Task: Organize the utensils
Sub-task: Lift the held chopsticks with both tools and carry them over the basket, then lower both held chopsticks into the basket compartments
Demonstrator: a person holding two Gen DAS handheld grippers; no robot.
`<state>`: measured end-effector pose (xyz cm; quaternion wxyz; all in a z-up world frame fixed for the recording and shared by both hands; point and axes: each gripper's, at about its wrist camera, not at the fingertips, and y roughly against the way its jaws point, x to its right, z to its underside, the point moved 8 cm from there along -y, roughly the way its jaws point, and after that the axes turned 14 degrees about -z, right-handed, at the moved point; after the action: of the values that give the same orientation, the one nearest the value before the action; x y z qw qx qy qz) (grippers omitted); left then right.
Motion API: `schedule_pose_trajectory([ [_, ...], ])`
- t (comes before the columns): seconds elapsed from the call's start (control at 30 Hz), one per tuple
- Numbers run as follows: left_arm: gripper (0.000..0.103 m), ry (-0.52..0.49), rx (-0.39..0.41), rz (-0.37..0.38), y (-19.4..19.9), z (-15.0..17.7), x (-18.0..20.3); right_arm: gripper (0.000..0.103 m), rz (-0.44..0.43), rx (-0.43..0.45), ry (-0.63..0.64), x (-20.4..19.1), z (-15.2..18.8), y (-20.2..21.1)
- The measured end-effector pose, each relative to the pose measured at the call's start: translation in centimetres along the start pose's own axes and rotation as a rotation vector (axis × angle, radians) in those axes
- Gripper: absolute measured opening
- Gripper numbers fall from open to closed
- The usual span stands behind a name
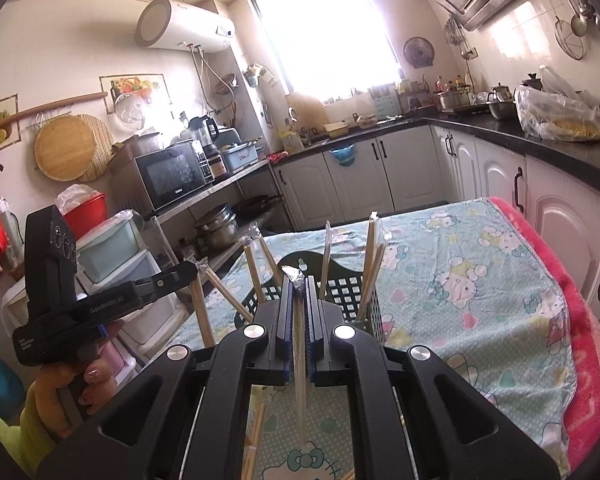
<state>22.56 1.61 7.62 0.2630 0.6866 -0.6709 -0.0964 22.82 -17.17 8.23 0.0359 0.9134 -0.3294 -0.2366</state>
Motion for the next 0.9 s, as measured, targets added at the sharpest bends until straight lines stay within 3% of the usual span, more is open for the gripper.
schedule_pose_trajectory([
  [0.67, 0.003, -0.021, 0.077, 0.02, -0.1, -4.6, 2.2, 0.006, 0.003, 0.07, 0.055, -1.0, -4.4, 0.2],
  [0.9, 0.003, -0.025, 0.146, -0.008, 0.1, -7.2, 2.3, 0.006, 0.01, 0.1, 0.085, -1.4, -6.5, -0.2],
])
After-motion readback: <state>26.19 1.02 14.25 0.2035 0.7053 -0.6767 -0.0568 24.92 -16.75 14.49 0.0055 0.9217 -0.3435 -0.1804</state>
